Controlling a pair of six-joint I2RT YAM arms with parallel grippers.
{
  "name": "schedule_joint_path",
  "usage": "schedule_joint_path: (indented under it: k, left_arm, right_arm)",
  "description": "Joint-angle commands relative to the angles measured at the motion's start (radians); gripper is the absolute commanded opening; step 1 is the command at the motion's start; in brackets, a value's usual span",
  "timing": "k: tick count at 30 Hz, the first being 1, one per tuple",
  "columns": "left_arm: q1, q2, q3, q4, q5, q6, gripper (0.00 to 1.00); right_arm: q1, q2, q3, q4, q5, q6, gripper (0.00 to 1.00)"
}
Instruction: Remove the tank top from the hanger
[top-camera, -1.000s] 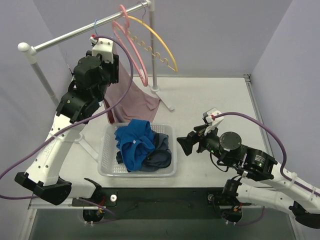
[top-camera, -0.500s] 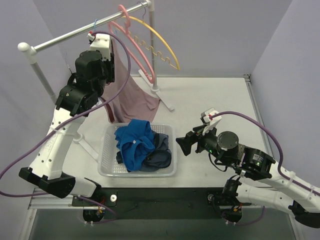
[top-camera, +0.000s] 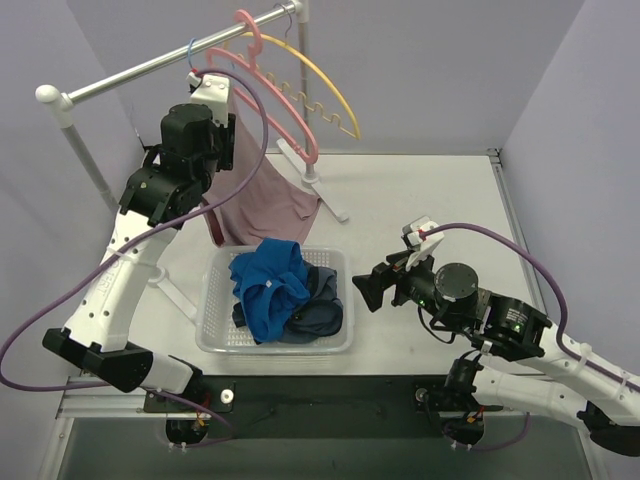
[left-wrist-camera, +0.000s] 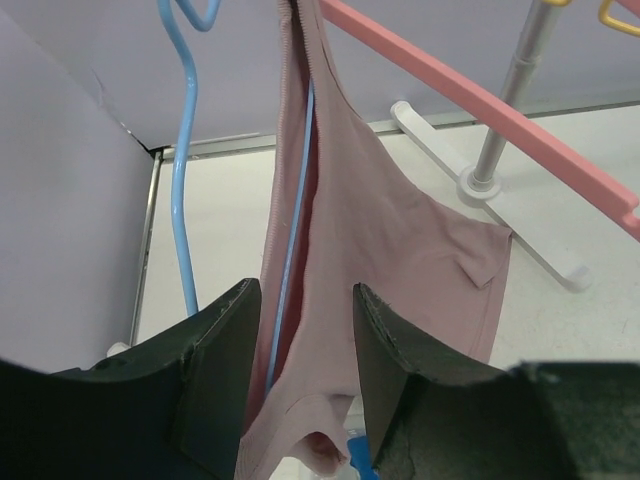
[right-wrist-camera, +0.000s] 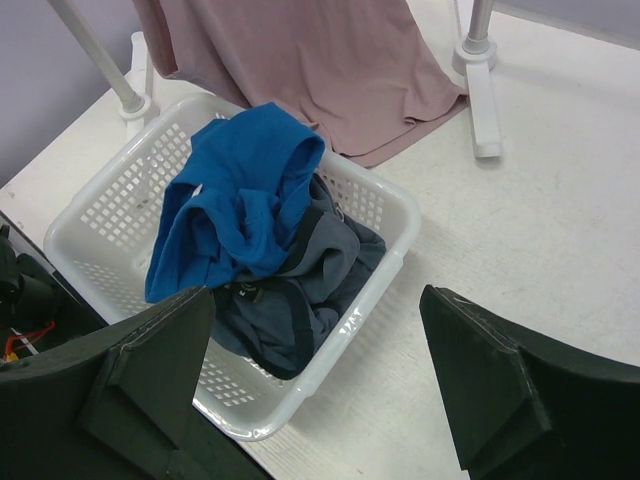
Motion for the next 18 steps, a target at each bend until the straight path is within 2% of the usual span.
schedule_joint_path:
  k: [1, 4, 10, 18]
  left_arm:
    - [0.007, -0.038, 0.063, -0.002, -0.009, 0.025, 0.53]
    - [0.007, -0.051, 0.059, -0.001, -0.014, 0.034, 0.53]
    - [0.005, -0.092, -0.01, 0.051, 0.061, 0.054, 0.55]
    - [0.007, -0.152, -0.046, 0.088, -0.04, 0.072, 0.55]
  right_arm:
    - [0.006, 0.018, 0.006, 0.017, 0.019, 0.008, 0.88]
    - [0.006, 0.021, 0.006, 0.017, 0.019, 0.009, 0.87]
    - [0.008, 0.035, 0.012, 0.019, 0.014, 0.012, 0.87]
    - [0.006, 0.05, 0.017, 0.019, 0.011, 0.015, 0.88]
